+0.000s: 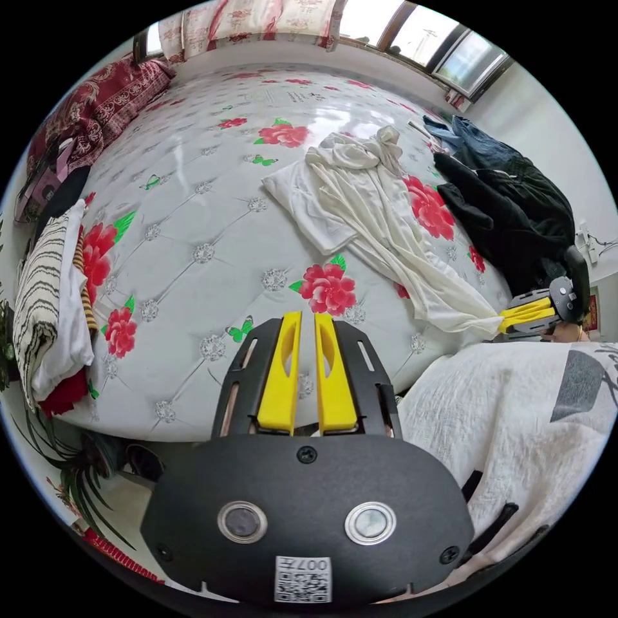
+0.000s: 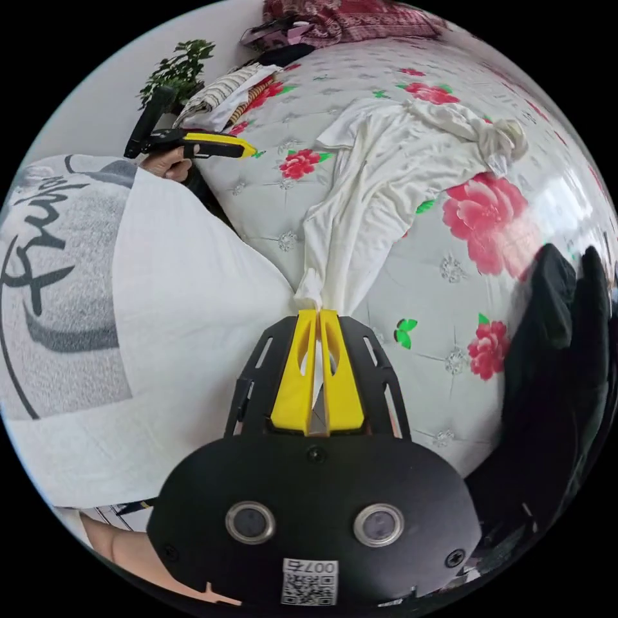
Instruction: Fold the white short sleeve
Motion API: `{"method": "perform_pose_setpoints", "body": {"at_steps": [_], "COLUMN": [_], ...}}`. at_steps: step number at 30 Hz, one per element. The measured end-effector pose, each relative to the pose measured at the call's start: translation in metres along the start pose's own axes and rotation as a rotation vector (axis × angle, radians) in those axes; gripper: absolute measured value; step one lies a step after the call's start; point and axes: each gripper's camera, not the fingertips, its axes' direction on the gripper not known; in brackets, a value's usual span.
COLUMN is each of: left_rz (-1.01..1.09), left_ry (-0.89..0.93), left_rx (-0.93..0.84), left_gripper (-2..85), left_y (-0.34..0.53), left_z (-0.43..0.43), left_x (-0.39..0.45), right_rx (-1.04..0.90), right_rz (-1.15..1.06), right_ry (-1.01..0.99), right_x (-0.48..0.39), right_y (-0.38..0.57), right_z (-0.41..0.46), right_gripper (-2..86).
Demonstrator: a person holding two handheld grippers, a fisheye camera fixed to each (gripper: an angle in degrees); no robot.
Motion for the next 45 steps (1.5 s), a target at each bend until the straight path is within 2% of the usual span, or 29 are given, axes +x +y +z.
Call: {"method": "perform_pose_setpoints", "body": {"at_steps": [6, 10, 12, 14, 18, 22, 25, 27, 28, 29, 31, 34, 36, 39, 43, 45], "left_rz": [0.146, 0.256, 0.279, 0.313, 0.308, 0.276, 0.237, 0.208, 0.177, 0.134, 0.068, -0.004, -0.047, -0.167, -0.296, -0.314], "left_ry": [0.056, -0.012, -0.075, -0.107, -0.032, 0.040, 0.110, 0.123, 0.132, 0.153, 0.199, 0.193, 0.125, 0.071, 0.136, 0.197], "left_rx": [0.021, -0.070, -0.154, -0.108, -0.126, -0.028, 0.059, 0.121, 0.159, 0.191, 0.253, 0.356, 0.398, 0.403, 0.375, 0.363], "left_gripper": [9.7, 11.0, 8.8, 0.9, -0.3, -0.7, -0.7, -0.8, -0.8, -0.8, -0.8, -0.8, -0.8, -0.8, -0.8, -0.7], "left_y": [-0.047, -0.084, -0.094, -0.098, -0.095, -0.065, -0.038, -0.021, -0.011, -0.001, 0.016, 0.051, 0.070, 0.093, 0.115, 0.122], "left_z": [0.021, 0.053, 0.075, 0.074, 0.066, 0.028, -0.012, -0.040, -0.058, -0.077, -0.108, -0.156, -0.175, -0.182, -0.165, -0.157], "left_x": [0.006, 0.021, 0.025, 0.022, 0.001, -0.036, -0.065, -0.082, -0.096, -0.111, -0.136, -0.172, -0.189, -0.218, -0.238, -0.238], "right_rx": [0.232, 0.235, 0.198, 0.149, 0.129, 0.213, 0.134, -0.086, -0.110, -0.015, -0.008, 0.196, 0.503, 0.789, 0.773, 0.687], "right_rz": [0.229, 0.257, 0.255, 0.269, 0.270, 0.184, 0.078, 0.053, 0.059, 0.070, 0.092, 0.142, 0.284, 0.451, 0.534, 0.497], "right_ry": [0.022, 0.043, 0.055, 0.084, 0.243, 0.244, 0.123, 0.125, 0.140, 0.159, 0.184, 0.350, 0.378, 0.307, 0.433, 0.431], "right_x": [0.009, 0.001, -0.007, -0.011, -0.026, -0.041, -0.041, -0.028, -0.024, -0.017, -0.001, 0.031, 0.066, 0.101, 0.105, 0.099], "right_y": [0.019, 0.013, 0.006, 0.000, -0.019, -0.044, -0.078, -0.099, -0.101, -0.102, -0.105, -0.097, -0.077, -0.044, -0.034, -0.030], "right_z": [-0.026, -0.027, -0.023, -0.016, -0.014, -0.016, 0.018, 0.071, 0.074, 0.054, 0.021, -0.085, -0.195, -0.285, -0.289, -0.250], "right_gripper": [-0.2, -0.1, 0.2, 0.7, 3.1, 5.1, 5.3, 3.7, 3.1, 1.9, 0.8, 0.2, 0.1, 0.6, 2.6, 4.2]}}
